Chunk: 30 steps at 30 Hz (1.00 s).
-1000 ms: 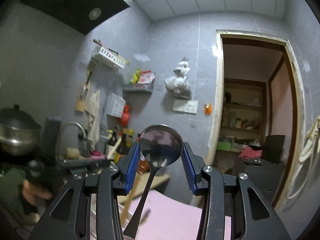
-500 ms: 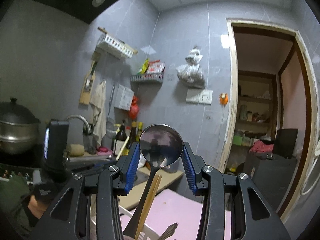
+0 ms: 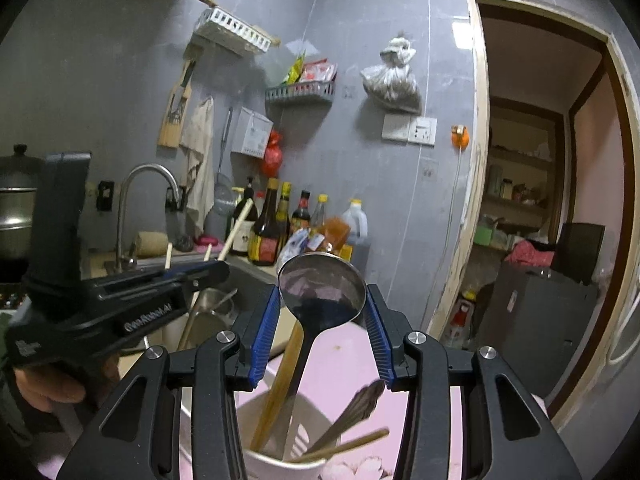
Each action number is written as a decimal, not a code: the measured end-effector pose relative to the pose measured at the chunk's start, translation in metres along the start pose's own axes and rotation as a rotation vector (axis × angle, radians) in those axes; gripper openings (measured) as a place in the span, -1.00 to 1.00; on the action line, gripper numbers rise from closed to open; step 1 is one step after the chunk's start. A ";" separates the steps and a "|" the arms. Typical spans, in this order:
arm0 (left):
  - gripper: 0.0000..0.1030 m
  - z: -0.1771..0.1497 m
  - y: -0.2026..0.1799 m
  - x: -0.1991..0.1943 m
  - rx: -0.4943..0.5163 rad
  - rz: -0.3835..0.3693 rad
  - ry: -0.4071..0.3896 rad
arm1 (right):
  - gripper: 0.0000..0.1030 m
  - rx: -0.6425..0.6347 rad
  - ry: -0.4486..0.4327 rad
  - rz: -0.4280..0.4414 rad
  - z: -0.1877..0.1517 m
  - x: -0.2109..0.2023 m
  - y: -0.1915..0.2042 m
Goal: Organize utensils
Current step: 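Lower the chopstick and spoon into the holder and open both tools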
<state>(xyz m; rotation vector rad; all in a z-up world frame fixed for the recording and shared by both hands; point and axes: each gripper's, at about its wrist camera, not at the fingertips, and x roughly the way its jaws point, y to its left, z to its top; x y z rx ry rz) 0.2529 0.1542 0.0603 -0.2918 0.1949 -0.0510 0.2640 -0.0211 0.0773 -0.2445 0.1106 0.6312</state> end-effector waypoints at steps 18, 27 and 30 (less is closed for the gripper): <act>-0.35 0.001 -0.020 -0.034 -0.033 -0.035 0.015 | 0.00 0.085 -0.060 -0.032 0.003 -0.037 -0.019; -0.04 0.001 -0.046 -0.047 0.020 -0.037 0.015 | 0.19 0.146 -0.075 -0.108 0.001 -0.071 -0.045; 0.07 0.000 -0.056 -0.052 0.040 -0.042 0.018 | 0.27 0.162 -0.075 -0.132 -0.001 -0.085 -0.051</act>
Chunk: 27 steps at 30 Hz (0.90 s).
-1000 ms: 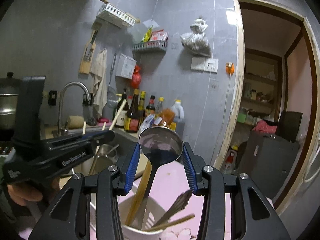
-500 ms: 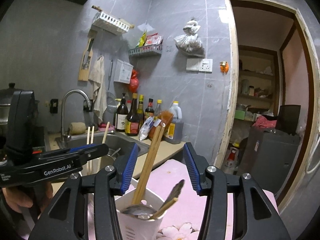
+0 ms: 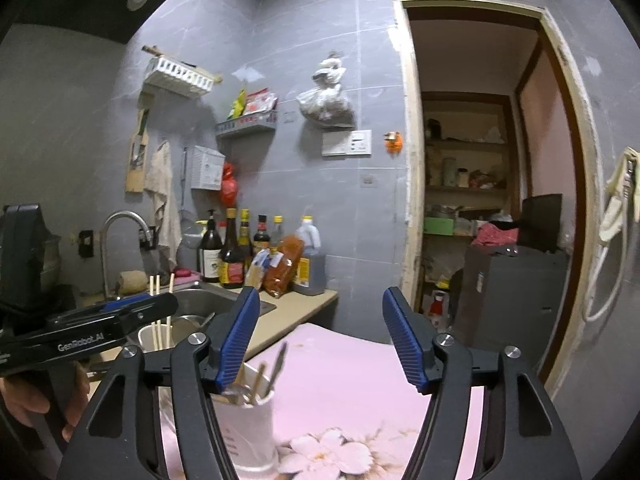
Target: Organize utensils
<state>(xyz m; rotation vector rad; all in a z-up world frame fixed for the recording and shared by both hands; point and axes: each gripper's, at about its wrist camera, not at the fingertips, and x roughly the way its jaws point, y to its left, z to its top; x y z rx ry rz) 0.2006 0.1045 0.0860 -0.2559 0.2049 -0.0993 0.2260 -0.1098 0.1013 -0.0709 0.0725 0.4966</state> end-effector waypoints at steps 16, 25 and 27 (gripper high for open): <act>0.78 -0.012 -0.049 -0.038 0.093 -0.058 0.014 | 0.75 0.070 -0.016 -0.126 -0.005 -0.084 -0.037; 0.93 -0.031 -0.059 -0.063 0.110 -0.074 0.045 | 1.00 0.132 0.017 -0.162 -0.019 -0.125 -0.047; 0.94 -0.035 -0.061 -0.070 0.107 -0.078 0.050 | 1.00 0.141 0.029 -0.170 -0.022 -0.134 -0.047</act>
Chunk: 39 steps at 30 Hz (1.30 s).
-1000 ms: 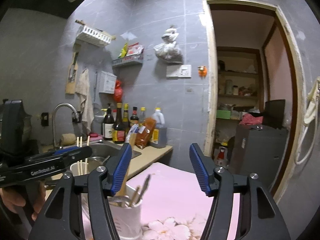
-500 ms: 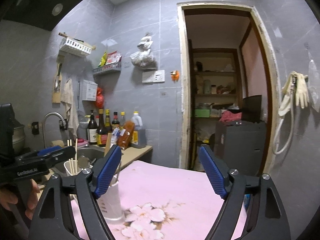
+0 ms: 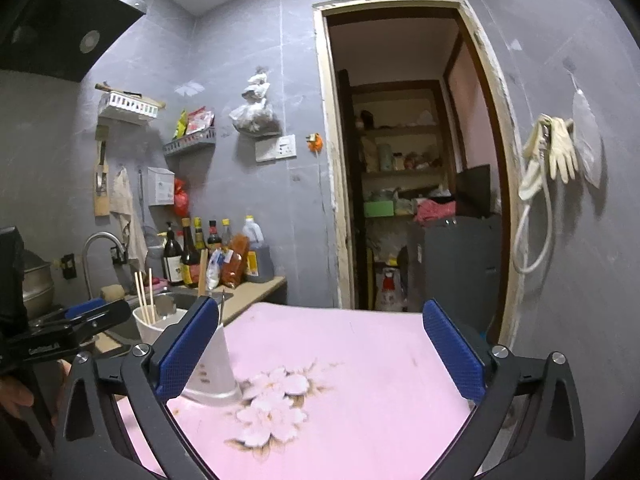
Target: Organize utensils
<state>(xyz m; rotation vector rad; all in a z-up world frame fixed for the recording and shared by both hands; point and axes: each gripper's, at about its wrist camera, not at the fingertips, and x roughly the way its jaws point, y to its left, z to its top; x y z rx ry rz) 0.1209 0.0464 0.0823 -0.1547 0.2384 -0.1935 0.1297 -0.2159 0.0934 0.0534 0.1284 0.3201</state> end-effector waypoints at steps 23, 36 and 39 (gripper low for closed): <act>0.94 -0.068 -0.013 -0.074 0.054 0.095 0.010 | 1.00 -0.043 0.041 -0.135 -0.054 -0.082 0.033; 0.94 -0.089 -0.012 -0.089 0.066 0.128 0.002 | 1.00 -0.063 0.054 -0.185 -0.075 -0.091 0.042; 0.94 -0.089 -0.013 -0.089 0.069 0.125 0.002 | 1.00 -0.057 0.059 -0.184 -0.077 -0.091 0.041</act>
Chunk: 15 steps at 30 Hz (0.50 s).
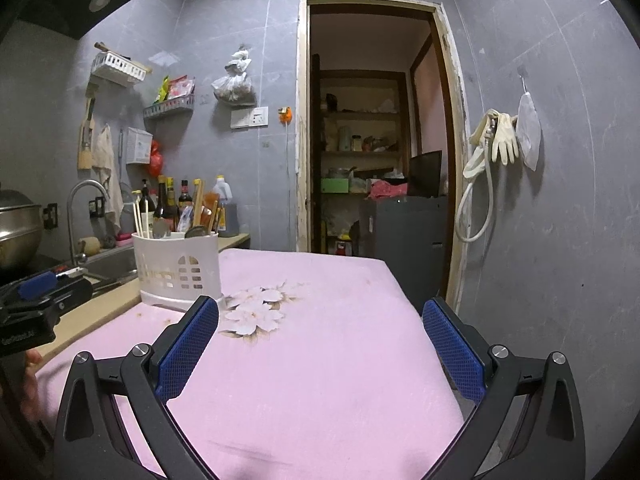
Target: Organize utensils
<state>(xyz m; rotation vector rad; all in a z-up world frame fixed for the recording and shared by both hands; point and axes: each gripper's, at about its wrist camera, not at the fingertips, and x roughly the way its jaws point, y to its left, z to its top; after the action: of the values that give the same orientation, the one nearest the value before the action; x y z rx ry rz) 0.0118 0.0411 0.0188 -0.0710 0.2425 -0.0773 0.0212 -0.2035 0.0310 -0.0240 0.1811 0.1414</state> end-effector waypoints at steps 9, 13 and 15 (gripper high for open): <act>0.94 -0.001 -0.004 0.000 0.018 -0.004 -0.001 | 1.00 0.013 0.001 -0.002 -0.001 0.000 -0.004; 0.94 -0.001 -0.003 0.000 0.020 -0.005 0.001 | 1.00 0.012 0.001 -0.001 -0.001 0.000 -0.004; 0.94 -0.001 -0.003 0.001 0.021 -0.004 0.001 | 1.00 0.011 0.000 -0.004 -0.001 -0.001 -0.003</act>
<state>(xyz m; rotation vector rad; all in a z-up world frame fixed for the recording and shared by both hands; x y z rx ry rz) 0.0120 0.0378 0.0175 -0.0502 0.2423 -0.0838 0.0209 -0.2070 0.0303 -0.0130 0.1820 0.1366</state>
